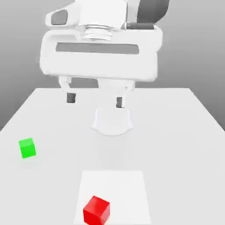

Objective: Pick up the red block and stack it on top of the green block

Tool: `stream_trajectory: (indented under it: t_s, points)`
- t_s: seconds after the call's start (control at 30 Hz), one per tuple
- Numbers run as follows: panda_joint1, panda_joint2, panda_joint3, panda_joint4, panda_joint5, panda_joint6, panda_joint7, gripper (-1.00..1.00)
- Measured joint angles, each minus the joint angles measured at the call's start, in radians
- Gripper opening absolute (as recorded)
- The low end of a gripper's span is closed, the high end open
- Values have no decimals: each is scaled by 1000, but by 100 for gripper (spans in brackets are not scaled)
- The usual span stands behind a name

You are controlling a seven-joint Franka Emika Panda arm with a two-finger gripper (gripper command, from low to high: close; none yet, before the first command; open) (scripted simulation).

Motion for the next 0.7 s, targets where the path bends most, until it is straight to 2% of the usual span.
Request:
stream_trajectory:
  t_s: [0.33, 0.5, 0.53, 0.7]
  points:
    - [-20, 358, -7, -50, 37, 134, 115, 0]
    - [-9, 538, -23, -31, 26, 272, 136, 0]
    - [-7, 558, -26, -28, 24, 288, 138, -100]
    - [-7, 558, -25, -28, 23, 290, 139, -100]
